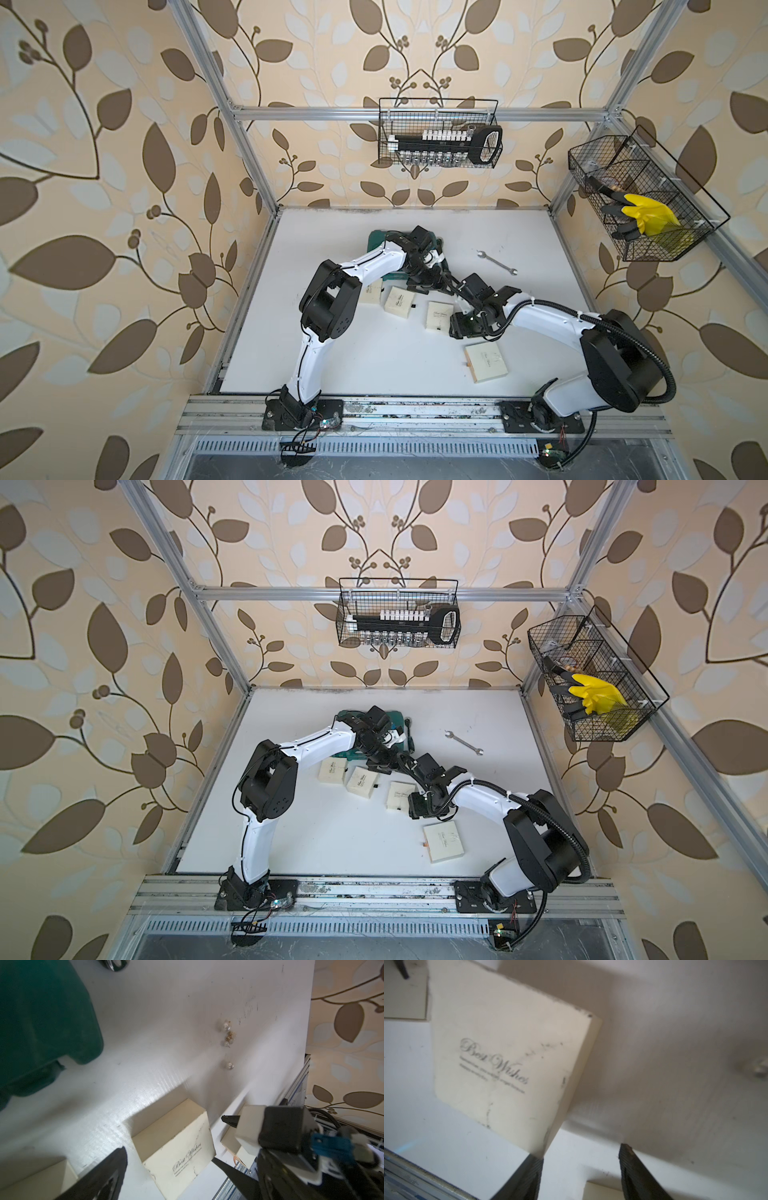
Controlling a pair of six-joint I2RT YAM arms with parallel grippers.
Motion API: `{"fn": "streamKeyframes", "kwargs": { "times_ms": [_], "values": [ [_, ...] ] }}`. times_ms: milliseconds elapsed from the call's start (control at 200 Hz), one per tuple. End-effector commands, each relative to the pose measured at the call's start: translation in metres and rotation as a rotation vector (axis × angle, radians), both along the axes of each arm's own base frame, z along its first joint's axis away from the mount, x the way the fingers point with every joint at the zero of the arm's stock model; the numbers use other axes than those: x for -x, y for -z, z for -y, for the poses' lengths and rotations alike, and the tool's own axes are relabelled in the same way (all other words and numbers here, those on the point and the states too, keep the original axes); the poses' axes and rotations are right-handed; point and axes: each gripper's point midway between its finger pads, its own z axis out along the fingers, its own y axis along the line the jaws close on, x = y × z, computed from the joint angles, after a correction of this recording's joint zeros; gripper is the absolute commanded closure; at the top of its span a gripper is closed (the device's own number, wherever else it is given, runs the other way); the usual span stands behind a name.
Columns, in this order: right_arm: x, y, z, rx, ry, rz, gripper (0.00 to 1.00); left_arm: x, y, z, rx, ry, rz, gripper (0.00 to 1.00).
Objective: Take out the earrings from the drawer-style jewelry box
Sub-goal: Adjust the jewelry box at the center of the board.
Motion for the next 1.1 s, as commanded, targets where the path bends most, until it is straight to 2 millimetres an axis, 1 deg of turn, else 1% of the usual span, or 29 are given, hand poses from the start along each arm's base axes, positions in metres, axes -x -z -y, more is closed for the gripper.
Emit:
{"fn": "streamKeyframes", "kwargs": {
  "times_ms": [0,100,240,315,480,575,715,780,905,1015,1095],
  "values": [
    [-0.018,-0.001,-0.009,-0.039,-0.003,0.026,0.4,0.006,-0.005,0.023,0.075,0.027,0.027,0.01],
    [-0.033,-0.003,-0.005,-0.067,0.056,0.034,0.4,0.011,0.001,0.024,0.085,0.035,0.016,0.01],
    [-0.051,-0.014,-0.005,-0.113,0.089,0.067,0.4,0.018,0.011,0.02,0.076,0.043,-0.023,0.01],
    [-0.059,-0.019,-0.007,-0.147,0.104,0.079,0.4,0.026,0.011,0.019,0.082,0.058,-0.058,0.01],
    [-0.071,-0.021,-0.008,-0.219,0.166,0.082,0.41,0.042,0.011,0.013,0.081,0.093,-0.107,0.01],
    [-0.073,-0.022,-0.004,-0.221,0.179,0.092,0.41,0.048,0.011,0.008,0.063,0.107,-0.125,0.01],
    [-0.067,-0.021,0.005,-0.213,0.185,0.091,0.42,0.051,0.016,-0.004,-0.01,0.096,-0.141,0.01],
    [-0.063,-0.021,0.012,-0.215,0.203,0.094,0.43,0.05,0.019,-0.01,-0.043,0.08,-0.149,0.01],
    [-0.059,-0.022,0.021,-0.25,0.231,0.101,0.45,0.049,0.02,-0.013,-0.051,0.066,-0.151,0.01],
    [-0.057,-0.024,0.015,-0.307,0.222,0.098,0.5,0.047,0.021,-0.014,-0.048,0.055,-0.16,0.01],
    [-0.057,-0.024,0.008,-0.347,0.209,0.089,0.56,0.044,0.023,-0.014,-0.045,0.046,-0.168,0.01]
  ]
}}
